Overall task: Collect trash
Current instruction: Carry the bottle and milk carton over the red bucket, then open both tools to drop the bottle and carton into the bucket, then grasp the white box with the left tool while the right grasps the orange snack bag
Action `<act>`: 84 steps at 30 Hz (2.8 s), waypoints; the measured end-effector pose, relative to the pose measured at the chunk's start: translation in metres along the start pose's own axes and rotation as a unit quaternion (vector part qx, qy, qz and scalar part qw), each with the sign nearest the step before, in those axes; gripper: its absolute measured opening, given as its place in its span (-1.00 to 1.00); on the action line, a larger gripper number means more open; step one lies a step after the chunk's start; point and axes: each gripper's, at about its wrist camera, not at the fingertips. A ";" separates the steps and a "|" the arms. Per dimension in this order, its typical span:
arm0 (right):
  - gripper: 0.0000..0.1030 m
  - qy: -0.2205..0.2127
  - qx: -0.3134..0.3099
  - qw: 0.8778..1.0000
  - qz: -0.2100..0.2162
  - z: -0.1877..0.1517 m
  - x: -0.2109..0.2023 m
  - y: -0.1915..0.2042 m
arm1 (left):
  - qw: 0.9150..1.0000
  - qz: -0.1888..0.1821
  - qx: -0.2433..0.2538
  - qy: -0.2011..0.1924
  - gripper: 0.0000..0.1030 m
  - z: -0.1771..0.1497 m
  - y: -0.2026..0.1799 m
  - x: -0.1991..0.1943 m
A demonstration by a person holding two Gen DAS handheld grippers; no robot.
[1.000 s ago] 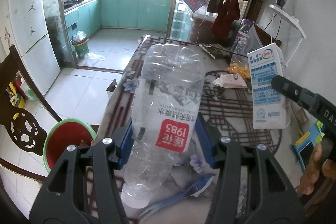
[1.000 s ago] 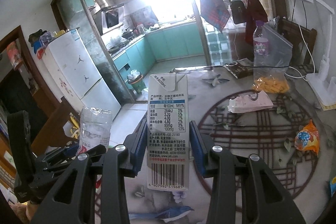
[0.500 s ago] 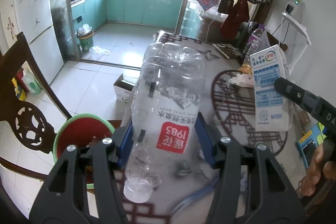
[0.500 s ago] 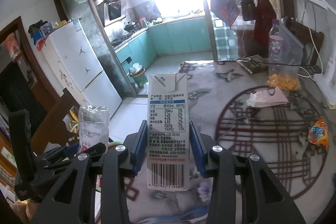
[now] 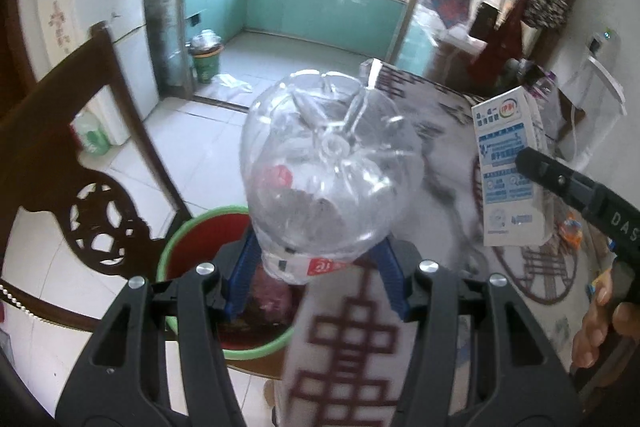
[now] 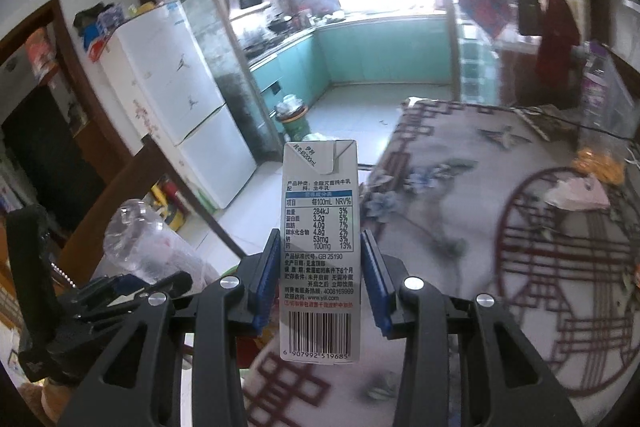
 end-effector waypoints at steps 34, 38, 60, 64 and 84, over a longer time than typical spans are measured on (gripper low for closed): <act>-0.22 0.159 -0.036 0.983 0.086 -0.003 0.141 0.095 | 0.996 0.024 -0.064 0.060 0.00 0.023 0.129 0.066; 0.03 0.141 -0.021 0.986 0.086 -0.001 0.133 0.091 | 0.995 0.031 -0.076 0.053 0.61 0.024 0.132 0.064; 0.31 0.033 0.093 0.993 -0.064 -0.031 -0.006 -0.077 | 0.998 -0.023 0.031 0.055 0.61 0.007 -0.009 0.051; 0.56 0.001 0.142 0.974 -0.177 -0.046 -0.066 -0.176 | 0.996 -0.037 0.063 0.058 0.61 -0.003 -0.067 0.053; 0.87 0.111 0.405 0.890 -0.176 -0.115 -0.080 -0.519 | 0.976 -0.063 0.199 0.061 0.73 0.000 -0.320 0.090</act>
Point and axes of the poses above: each gripper's, at about its wrist camera, not at the fingertips, and x roughly the way its jaws point, y to its left, z to its top, and after that the axes turned 8 degrees about y, right-handed
